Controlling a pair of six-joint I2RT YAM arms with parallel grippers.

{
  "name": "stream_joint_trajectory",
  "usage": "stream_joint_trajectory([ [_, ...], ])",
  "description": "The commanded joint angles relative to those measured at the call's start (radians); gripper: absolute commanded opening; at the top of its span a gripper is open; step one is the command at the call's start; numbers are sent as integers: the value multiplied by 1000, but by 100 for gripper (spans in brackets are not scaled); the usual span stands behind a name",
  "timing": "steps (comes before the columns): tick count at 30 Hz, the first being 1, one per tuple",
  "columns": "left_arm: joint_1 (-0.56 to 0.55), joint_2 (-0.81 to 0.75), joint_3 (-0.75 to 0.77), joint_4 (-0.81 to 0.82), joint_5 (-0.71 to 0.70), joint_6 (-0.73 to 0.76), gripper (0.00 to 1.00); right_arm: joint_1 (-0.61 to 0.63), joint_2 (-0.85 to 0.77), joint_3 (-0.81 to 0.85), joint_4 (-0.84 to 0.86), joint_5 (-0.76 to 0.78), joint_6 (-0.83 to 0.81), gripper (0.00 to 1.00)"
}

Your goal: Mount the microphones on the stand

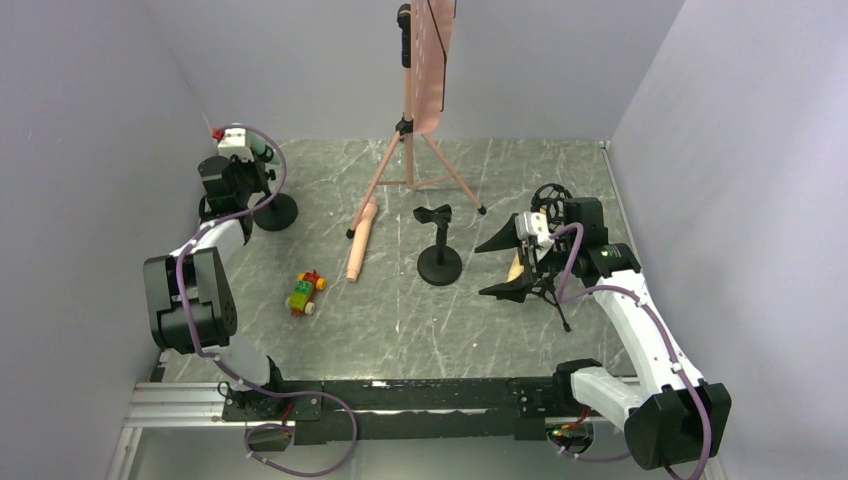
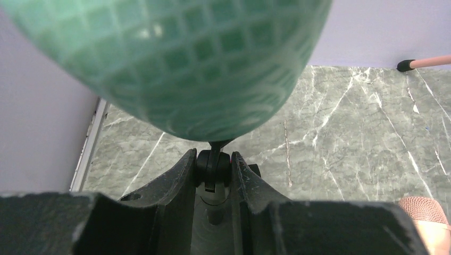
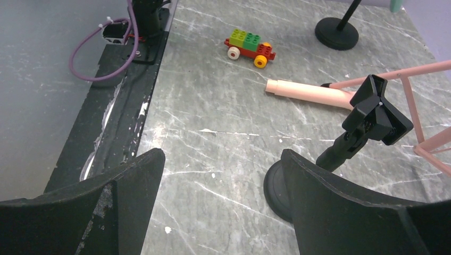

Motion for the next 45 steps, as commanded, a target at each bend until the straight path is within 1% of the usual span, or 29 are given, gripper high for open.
stream_joint_trajectory([
  [1, 6, -32, 37, 142, 7, -40, 25, -3, -5, 3, 7, -20, -32, 86],
  [2, 6, -35, 30, 145, 0, -44, 33, -3, -5, 3, 7, -20, -32, 86],
  [4, 6, -46, 12, 151, -16, -52, 51, -2, -9, 2, 7, -18, -32, 86],
  [6, 5, -61, -4, 158, -25, -55, 66, -3, -11, 2, 10, -15, -32, 86],
  [8, 5, -81, -20, 153, -27, -54, 77, -3, -11, 1, 11, -11, -32, 86],
  [10, 6, -113, -53, 168, -33, -59, 86, -3, -12, 0, 12, -6, -31, 86],
  [14, 5, -203, -140, 195, -52, -84, 95, -3, -12, -2, 18, 2, -28, 87],
  [17, 5, -307, -202, 159, -67, -87, 98, -3, -12, -4, 26, 6, -23, 87],
  [22, 7, -488, -280, 54, -108, -100, 99, -8, -12, -9, 28, 19, -26, 87],
  [24, 7, -571, -308, 9, -117, -128, 99, -16, -12, -9, 24, 26, -32, 87],
  [28, 9, -728, -356, -91, -73, -166, 99, -42, -16, -7, 15, 11, -29, 91],
  [33, 10, -918, -403, -240, -4, -270, 99, -77, -30, -9, 14, 11, -35, 92],
  [36, 10, -998, -429, -339, 60, -329, 99, -78, -20, 30, -30, 36, -58, 92],
  [38, 10, -1034, -452, -381, 149, -336, 99, -78, 2, 85, -112, 46, -115, 92],
  [41, 2, -1069, -487, -435, 277, -321, 99, -75, 62, 218, -383, 81, -281, 92],
  [44, -32, -1079, -504, -470, 330, -296, 99, -76, 126, 331, -656, 136, -467, 94],
  [45, -49, -1073, -497, -486, 336, -291, 99, -75, 140, 356, -726, 150, -520, 97],
])
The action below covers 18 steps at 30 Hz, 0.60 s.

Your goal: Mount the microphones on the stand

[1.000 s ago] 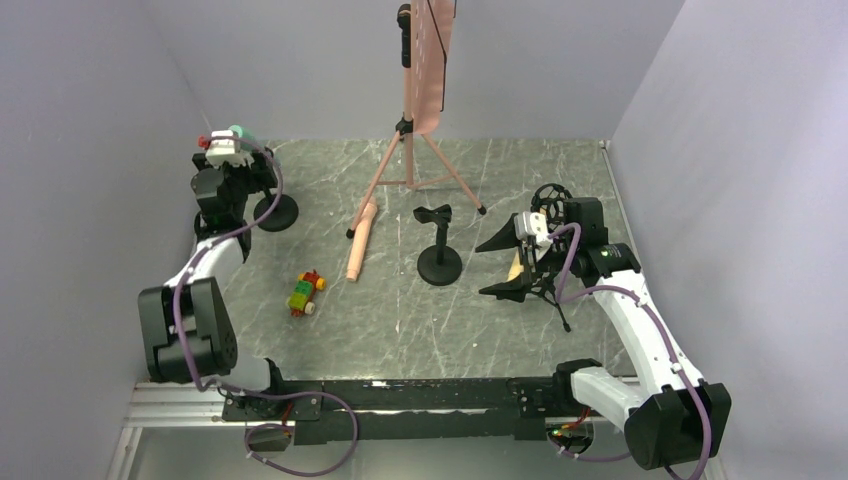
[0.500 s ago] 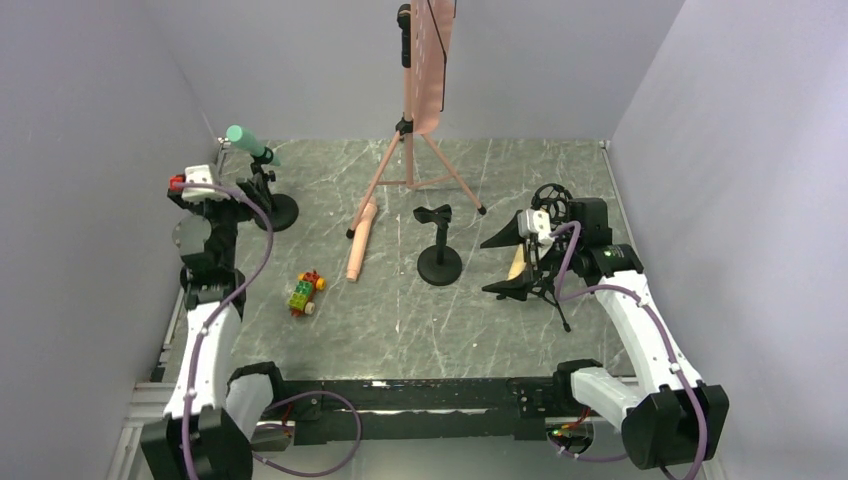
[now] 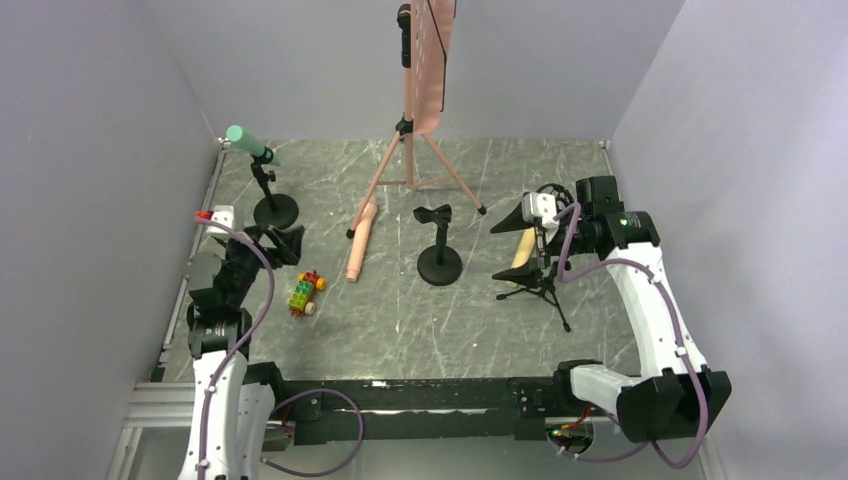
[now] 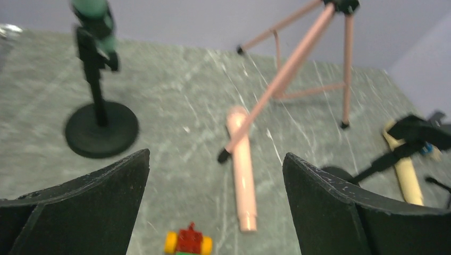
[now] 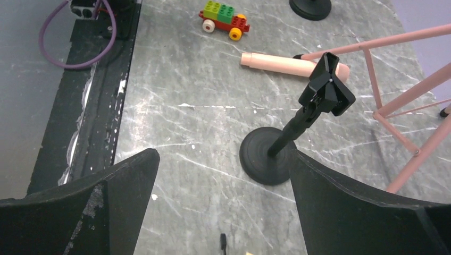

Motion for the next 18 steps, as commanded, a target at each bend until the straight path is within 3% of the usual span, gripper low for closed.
stream_joint_trajectory([
  [1, -57, 17, 13, -100, 146, 10, 99, -1, 62, 138, -433, 59, -326, 99],
  [4, -102, 92, 52, -158, 187, -15, 99, -2, 40, 125, -451, 74, -324, 100],
  [9, -145, 228, 153, -312, 231, 11, 99, -2, -87, -28, -150, 67, -47, 100],
  [15, -309, 310, 209, -438, 62, 85, 99, -2, -147, -92, -58, 98, 39, 100],
  [18, -352, 315, 216, -448, 86, 111, 99, 3, -130, -61, -23, 102, 89, 100],
])
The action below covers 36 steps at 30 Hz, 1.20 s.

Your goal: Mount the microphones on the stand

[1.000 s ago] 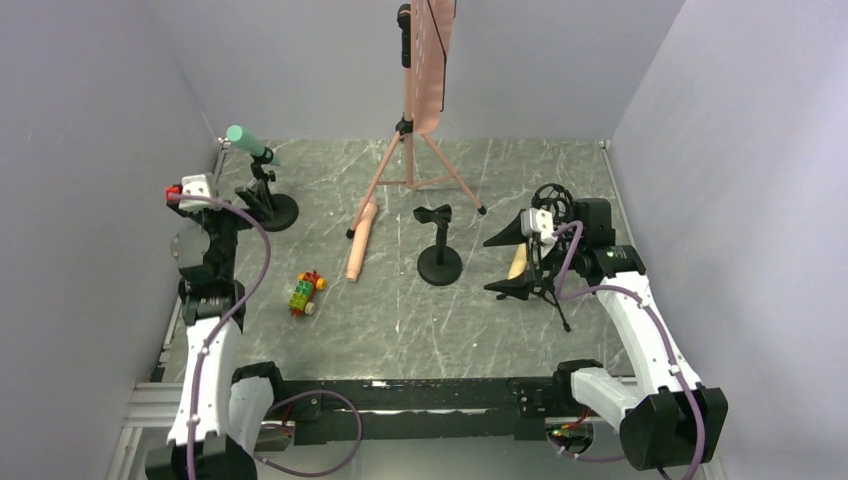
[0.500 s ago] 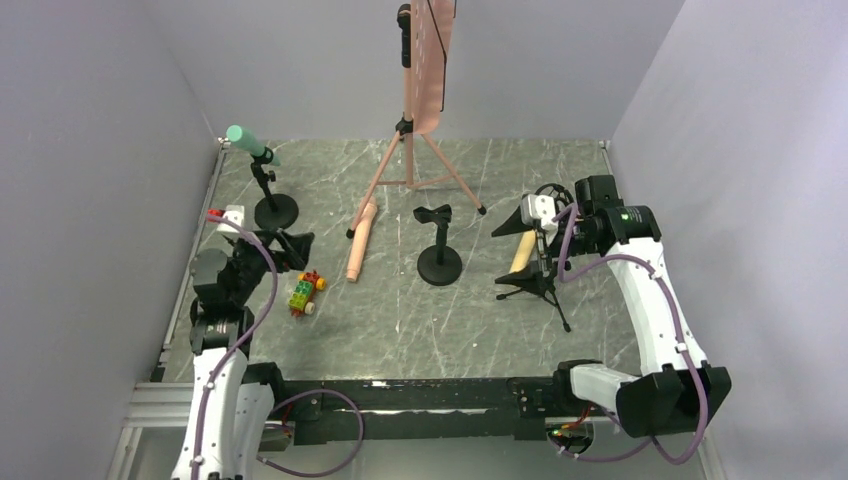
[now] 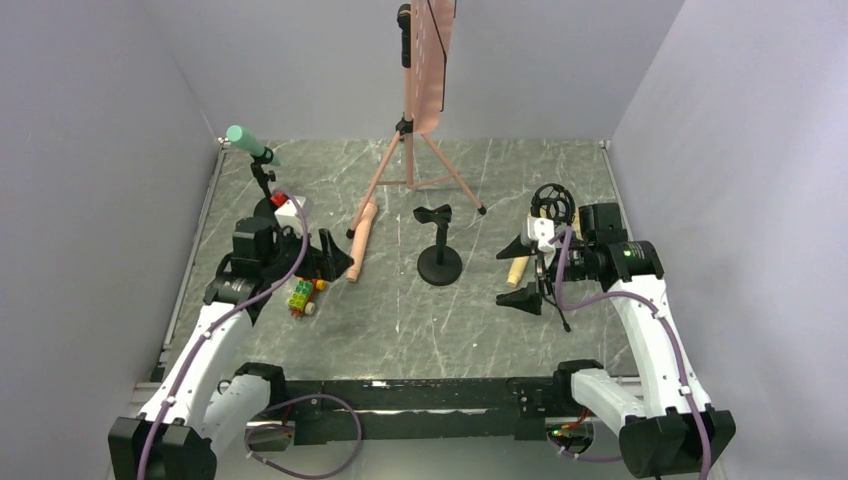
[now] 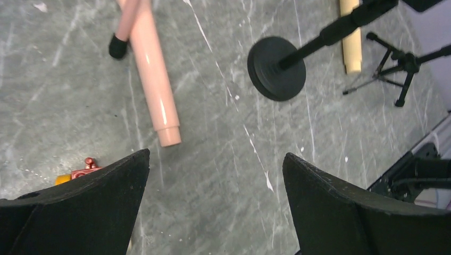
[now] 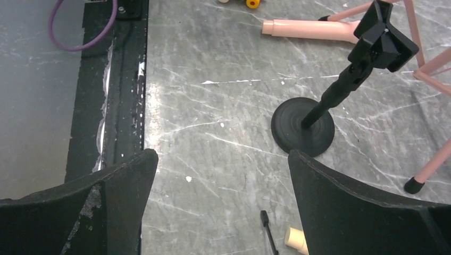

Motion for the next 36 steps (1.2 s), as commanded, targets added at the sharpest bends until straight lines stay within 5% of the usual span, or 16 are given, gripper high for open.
stream_joint_trajectory([
  [1, -55, -6, 45, -58, -7, 69, 99, 13, 22, 51, 134, 13, 119, 100],
  [7, -76, -82, 74, -160, -103, 162, 99, 236, 172, 223, 193, 241, 241, 100],
  [11, -78, -212, -5, -150, -195, 181, 99, 346, 246, 232, 383, 416, 392, 100],
  [19, -81, -303, -35, -120, -294, 196, 99, 349, 292, -28, 960, 488, 771, 100],
  [31, -81, -260, -22, -129, -296, 209, 99, 349, 421, -294, 1610, 494, 864, 100],
  [36, -81, -258, -23, -125, -298, 212, 99, 367, 462, -310, 1708, 510, 900, 98],
])
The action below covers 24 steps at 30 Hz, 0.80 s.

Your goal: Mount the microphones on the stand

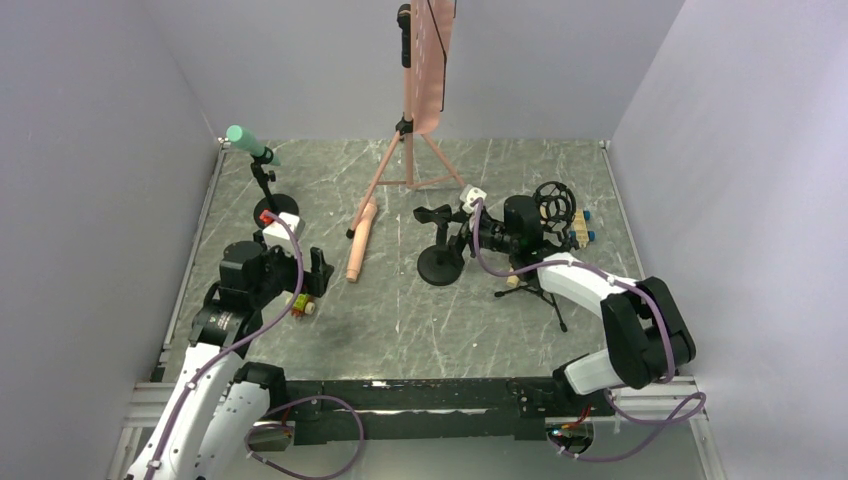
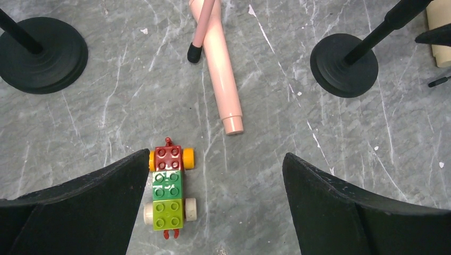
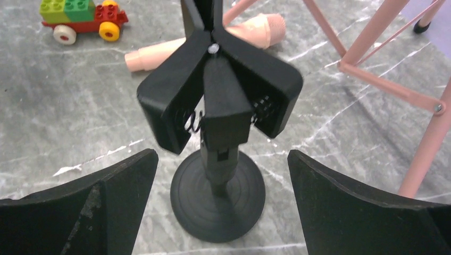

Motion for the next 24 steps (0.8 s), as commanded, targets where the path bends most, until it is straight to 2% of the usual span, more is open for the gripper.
stream_joint_trajectory([
  [1, -2, 5, 16, 23, -13, 10, 99, 17, 23, 2, 214, 1, 49, 98],
  [4, -2, 10, 18, 21, -12, 11, 99, 22, 41, 18, 222, 7, 62, 90],
  [6, -2, 11, 18, 21, -12, 11, 99, 24, 57, 37, 198, -1, 66, 81],
  [19, -2, 0, 16, 20, -17, 11, 99, 28, 4, -5, 155, -76, 58, 10],
  [21, -2, -3, 15, 20, -18, 11, 99, 29, -22, -12, 135, -120, 58, 4],
  [24, -2, -3, 15, 22, -18, 10, 99, 29, -63, -9, 73, -200, 72, 3],
])
